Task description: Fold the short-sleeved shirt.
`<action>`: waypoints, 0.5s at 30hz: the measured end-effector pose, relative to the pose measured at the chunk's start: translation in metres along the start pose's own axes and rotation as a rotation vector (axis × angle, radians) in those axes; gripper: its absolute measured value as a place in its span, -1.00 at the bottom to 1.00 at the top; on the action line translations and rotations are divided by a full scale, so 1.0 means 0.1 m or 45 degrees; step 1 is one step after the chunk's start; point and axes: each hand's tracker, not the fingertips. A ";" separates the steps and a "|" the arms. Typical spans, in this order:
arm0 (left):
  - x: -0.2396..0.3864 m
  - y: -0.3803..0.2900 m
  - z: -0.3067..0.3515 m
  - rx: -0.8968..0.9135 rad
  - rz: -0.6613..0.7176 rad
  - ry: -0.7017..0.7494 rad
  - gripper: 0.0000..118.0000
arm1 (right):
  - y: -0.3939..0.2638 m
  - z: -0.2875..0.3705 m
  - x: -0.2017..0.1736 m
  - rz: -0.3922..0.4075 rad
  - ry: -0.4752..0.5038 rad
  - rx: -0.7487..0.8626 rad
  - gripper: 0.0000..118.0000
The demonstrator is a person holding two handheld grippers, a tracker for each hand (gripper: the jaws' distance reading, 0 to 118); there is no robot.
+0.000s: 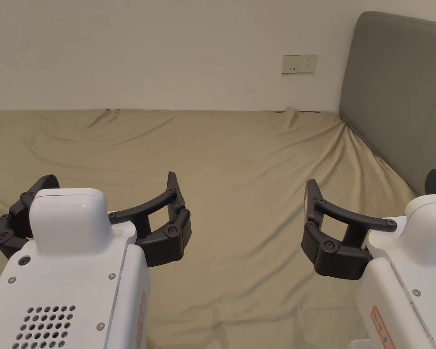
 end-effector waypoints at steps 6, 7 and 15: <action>-0.01 -0.01 -0.02 -0.025 0.013 -0.002 1.00 | 0.05 -0.23 0.07 -0.216 0.070 -0.320 1.00; -0.01 -0.02 -0.02 -0.029 0.015 -0.002 1.00 | 0.05 -0.26 0.09 -0.256 0.083 -0.362 1.00; -0.03 -0.05 -0.05 -0.067 0.032 -0.002 1.00 | 0.03 -0.32 0.20 -0.477 0.168 -0.462 1.00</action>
